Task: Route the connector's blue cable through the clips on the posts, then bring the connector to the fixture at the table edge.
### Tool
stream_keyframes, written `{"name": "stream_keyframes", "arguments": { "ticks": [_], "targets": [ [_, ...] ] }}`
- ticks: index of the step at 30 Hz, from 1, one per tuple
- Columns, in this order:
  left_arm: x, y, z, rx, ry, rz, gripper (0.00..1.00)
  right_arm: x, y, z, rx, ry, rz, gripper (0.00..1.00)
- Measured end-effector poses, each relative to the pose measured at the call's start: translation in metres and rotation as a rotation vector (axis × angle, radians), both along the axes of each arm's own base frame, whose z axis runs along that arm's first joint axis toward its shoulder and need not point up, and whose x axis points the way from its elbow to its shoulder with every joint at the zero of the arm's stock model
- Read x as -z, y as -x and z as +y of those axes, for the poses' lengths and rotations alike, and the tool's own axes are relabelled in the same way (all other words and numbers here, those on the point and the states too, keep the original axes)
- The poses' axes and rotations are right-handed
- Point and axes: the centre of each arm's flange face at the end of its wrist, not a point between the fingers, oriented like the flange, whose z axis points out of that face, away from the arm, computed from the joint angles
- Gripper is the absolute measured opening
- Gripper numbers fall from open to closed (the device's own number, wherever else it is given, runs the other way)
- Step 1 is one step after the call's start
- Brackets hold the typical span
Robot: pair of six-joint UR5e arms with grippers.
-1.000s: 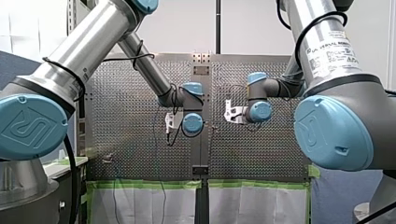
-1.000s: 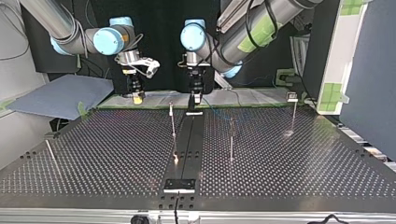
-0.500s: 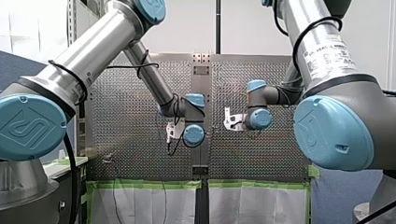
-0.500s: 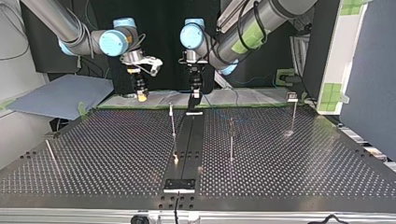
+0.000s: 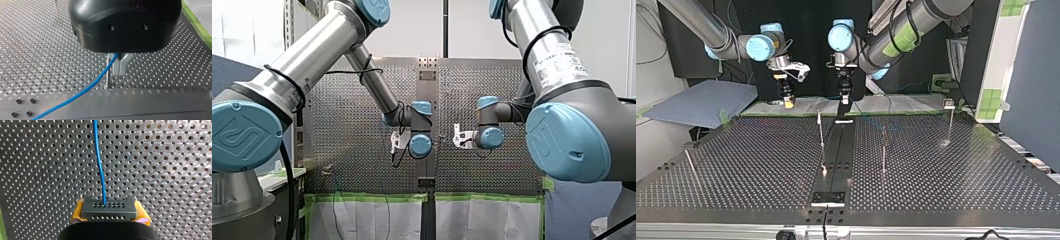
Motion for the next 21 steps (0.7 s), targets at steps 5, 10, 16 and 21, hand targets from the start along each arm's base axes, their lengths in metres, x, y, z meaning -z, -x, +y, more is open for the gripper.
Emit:
{"name": "stream_keyframes", "arguments": {
  "ticks": [5,10,16,21],
  "targets": [
    [0.002,-0.002,-0.002,0.000,-0.003,-0.002,0.00,0.004,0.005,-0.009,0.009,0.023,-0.011,0.00],
    [0.010,-0.002,-0.008,-0.002,0.003,-0.004,0.00,0.005,0.011,-0.016,0.011,0.036,-0.020,0.00],
    [0.004,-0.006,-0.016,-0.002,0.021,-0.022,0.00,0.006,0.019,-0.025,0.012,0.048,-0.031,0.00],
    [0.002,-0.006,-0.022,0.009,0.026,-0.028,0.00,0.011,0.025,-0.032,0.018,0.045,-0.030,0.00]
  ]
}}
